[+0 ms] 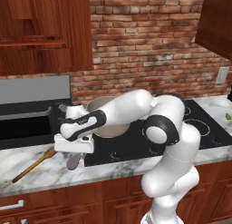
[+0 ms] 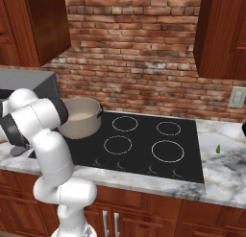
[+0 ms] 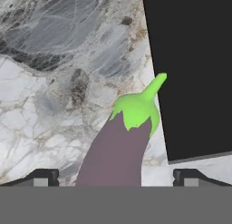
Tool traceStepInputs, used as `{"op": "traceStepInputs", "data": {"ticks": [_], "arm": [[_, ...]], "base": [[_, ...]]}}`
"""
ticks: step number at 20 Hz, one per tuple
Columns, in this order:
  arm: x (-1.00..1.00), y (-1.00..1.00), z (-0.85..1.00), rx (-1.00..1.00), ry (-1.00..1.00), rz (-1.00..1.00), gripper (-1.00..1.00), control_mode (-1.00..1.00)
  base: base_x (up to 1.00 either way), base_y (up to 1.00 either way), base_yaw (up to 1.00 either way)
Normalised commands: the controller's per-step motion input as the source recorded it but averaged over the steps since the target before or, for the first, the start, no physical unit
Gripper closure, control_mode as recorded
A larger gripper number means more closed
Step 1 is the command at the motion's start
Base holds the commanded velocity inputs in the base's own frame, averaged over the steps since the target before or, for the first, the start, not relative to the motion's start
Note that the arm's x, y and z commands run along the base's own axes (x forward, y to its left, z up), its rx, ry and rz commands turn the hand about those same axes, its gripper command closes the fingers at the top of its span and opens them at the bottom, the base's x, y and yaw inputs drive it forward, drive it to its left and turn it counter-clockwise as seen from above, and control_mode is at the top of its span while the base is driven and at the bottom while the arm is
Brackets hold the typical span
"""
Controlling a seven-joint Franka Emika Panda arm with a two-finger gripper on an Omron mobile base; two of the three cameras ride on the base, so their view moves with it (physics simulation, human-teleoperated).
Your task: Put the eggplant and lemon wedge in the pot. Retrieve the spatula and lightly stir the vegetables in the pot.
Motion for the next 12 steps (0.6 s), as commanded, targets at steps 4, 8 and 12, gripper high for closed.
{"op": "traceStepInputs", "data": {"ticks": [4,8,12], "arm": [[0.00,0.14,-0.10,-0.02,0.05,-0.02,-1.00,-1.00],[0.00,0.00,-0.26,0.00,0.00,-0.01,-1.00,-1.00],[0.00,0.00,-0.30,0.00,0.00,0.00,-1.00,-1.00]], "base": [[0.00,0.00,0.00],[0.00,0.00,0.00],[0.00,0.00,0.00]]}}
